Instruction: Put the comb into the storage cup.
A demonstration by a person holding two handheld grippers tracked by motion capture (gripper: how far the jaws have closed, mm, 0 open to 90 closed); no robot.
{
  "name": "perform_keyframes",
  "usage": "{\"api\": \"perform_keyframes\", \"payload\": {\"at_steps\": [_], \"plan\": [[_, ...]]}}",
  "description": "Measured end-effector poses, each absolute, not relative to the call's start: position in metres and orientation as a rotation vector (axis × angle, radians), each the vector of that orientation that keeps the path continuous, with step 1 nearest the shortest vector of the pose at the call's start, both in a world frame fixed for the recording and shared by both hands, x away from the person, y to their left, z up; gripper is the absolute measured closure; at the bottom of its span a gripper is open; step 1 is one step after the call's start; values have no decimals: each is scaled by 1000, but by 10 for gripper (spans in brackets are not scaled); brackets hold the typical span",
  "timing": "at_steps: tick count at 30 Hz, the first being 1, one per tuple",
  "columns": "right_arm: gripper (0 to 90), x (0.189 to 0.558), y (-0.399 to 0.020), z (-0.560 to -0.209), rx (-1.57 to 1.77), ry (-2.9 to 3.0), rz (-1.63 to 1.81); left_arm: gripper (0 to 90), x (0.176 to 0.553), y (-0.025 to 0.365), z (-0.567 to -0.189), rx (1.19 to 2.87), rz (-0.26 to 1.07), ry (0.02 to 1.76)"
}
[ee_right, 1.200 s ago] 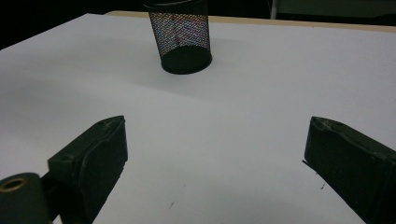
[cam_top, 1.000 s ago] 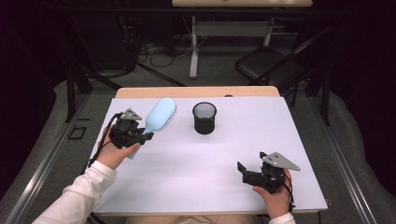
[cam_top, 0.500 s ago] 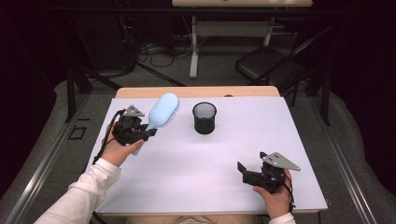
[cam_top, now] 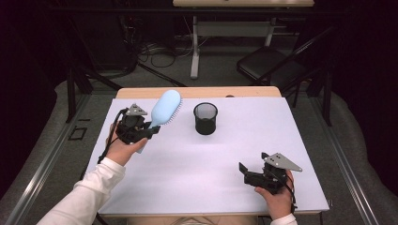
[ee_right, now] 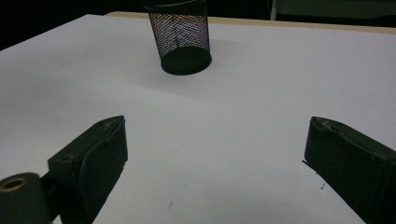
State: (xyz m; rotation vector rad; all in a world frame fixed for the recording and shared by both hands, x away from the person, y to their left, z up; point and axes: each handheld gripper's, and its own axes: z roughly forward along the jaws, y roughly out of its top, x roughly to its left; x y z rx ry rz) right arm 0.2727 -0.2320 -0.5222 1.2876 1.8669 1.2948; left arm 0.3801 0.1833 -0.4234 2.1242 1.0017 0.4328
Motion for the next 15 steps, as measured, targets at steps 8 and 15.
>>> {"api": "perform_keyframes", "payload": {"at_steps": [8, 15], "plan": [[58, 273, -233, -522, 1289, 1862, 1297, 697, 383, 180, -423, 2092, 459, 1003], [58, 273, -233, -522, 1285, 1863, 1296, 697, 386, 175, -423, 2066, 475, 1004]]}}
